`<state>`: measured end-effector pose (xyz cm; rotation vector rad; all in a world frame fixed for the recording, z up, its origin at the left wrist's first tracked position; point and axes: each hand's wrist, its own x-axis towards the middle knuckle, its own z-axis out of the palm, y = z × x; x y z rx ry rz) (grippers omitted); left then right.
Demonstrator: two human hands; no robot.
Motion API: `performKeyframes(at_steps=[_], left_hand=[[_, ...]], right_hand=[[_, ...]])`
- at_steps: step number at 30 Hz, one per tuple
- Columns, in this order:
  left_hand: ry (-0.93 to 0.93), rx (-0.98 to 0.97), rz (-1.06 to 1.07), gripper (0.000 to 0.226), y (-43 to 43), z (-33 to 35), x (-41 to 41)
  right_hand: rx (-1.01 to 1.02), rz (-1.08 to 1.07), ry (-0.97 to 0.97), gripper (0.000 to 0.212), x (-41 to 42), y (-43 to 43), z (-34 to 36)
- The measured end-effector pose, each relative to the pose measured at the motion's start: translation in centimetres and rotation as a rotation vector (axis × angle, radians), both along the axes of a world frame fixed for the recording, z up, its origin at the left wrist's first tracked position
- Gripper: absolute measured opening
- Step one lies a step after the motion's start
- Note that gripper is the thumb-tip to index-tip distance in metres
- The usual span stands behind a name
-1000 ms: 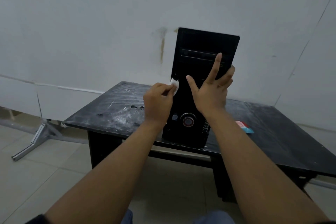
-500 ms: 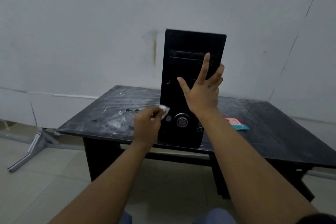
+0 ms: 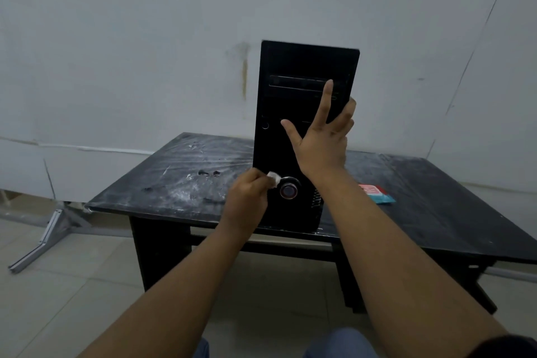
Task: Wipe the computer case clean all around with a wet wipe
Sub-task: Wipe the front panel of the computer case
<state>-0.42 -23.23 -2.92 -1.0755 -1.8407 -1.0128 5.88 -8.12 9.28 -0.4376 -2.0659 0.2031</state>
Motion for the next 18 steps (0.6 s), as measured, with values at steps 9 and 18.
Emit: performKeyframes(at_steps=[9, 18], left_hand=[[0.0, 0.114, 0.059, 0.01, 0.3, 1.6, 0.1], [-0.564, 0.298, 0.079, 0.012, 0.2, -3.4, 3.3]], right_hand=[[0.022, -0.008, 0.013, 0.106, 0.1, 0.2, -0.2], [0.029, 0.004, 0.012, 0.104, 0.1, 0.4, -0.3]])
